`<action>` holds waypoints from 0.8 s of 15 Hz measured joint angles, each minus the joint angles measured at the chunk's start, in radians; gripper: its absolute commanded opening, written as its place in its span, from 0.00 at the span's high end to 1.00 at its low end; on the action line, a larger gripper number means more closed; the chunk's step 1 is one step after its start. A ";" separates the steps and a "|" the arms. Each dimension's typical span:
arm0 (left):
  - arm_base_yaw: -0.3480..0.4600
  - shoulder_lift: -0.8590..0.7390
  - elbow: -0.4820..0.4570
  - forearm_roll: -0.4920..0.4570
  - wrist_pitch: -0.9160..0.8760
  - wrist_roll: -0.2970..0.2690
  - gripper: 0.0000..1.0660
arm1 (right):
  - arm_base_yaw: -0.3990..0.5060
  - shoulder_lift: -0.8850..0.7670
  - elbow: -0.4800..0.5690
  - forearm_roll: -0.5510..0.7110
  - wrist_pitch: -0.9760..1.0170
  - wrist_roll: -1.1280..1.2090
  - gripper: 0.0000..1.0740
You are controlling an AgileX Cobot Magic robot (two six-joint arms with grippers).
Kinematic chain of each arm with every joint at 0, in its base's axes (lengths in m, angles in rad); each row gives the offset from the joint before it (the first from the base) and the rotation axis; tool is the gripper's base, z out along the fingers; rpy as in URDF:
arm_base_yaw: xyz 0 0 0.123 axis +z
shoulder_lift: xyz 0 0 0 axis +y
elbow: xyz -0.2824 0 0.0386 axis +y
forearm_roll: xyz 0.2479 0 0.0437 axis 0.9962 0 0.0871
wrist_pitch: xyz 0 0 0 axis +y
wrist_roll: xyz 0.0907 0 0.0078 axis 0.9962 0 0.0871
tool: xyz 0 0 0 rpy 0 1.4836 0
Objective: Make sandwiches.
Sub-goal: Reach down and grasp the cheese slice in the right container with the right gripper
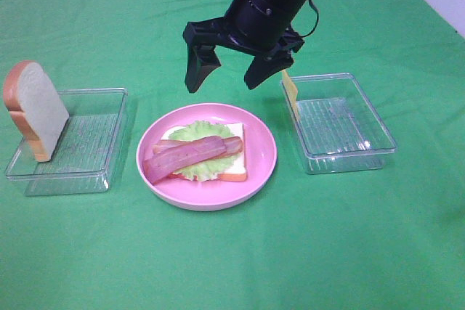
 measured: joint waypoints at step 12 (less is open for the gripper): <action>0.000 0.000 0.000 0.000 0.000 0.000 0.21 | -0.161 0.222 -0.351 -0.228 0.200 0.246 0.14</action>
